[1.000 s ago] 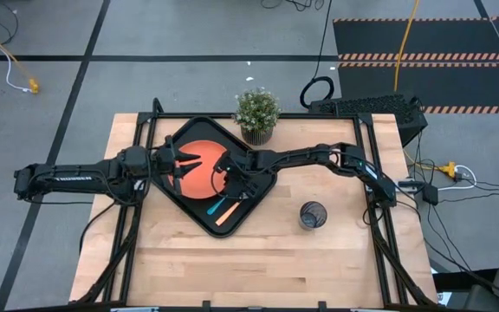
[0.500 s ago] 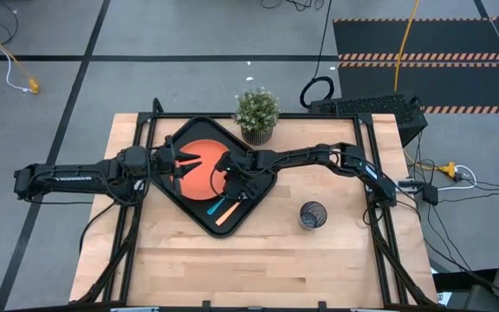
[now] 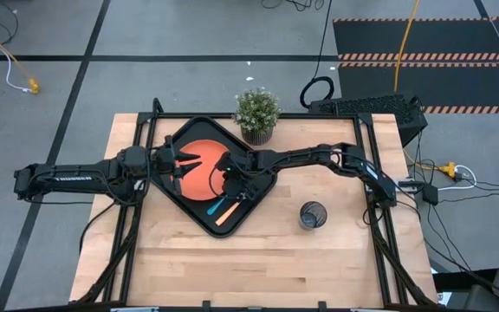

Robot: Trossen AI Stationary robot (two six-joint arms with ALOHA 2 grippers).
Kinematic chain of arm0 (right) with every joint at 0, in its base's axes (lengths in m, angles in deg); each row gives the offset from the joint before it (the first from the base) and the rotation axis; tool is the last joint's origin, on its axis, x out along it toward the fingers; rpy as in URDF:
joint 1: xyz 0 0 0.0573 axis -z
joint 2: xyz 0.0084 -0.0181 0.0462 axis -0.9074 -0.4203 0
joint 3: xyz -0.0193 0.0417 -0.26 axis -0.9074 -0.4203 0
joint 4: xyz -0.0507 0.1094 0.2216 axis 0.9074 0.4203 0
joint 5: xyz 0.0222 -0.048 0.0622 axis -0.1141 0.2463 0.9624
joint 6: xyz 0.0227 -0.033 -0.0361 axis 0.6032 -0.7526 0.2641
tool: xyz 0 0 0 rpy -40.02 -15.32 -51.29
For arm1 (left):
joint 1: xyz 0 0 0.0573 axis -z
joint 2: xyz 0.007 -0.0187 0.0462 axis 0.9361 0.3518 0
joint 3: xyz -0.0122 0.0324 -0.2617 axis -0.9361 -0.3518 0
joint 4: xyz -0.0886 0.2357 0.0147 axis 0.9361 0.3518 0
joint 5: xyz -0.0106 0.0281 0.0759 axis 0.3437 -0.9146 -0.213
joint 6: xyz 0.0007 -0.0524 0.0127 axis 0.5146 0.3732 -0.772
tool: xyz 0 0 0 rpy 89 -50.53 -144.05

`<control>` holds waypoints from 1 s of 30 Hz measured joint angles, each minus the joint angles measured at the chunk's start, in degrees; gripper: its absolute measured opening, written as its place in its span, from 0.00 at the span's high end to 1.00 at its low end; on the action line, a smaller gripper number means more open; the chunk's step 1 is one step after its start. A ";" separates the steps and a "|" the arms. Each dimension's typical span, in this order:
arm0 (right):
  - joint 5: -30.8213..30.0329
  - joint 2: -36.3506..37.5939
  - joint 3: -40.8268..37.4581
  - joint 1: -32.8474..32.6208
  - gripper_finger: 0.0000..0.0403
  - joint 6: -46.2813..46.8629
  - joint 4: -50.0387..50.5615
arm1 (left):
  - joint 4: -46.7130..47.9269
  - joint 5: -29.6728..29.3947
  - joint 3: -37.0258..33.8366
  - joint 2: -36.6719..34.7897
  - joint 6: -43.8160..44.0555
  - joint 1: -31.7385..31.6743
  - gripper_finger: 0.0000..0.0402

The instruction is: Pick and place plate/cup/fork/spoon on tray

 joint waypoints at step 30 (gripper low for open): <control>-6.19 9.66 0.03 -8.87 0.73 31.09 12.32 | -3.83 0.04 -0.02 -0.06 -1.29 0.07 0.76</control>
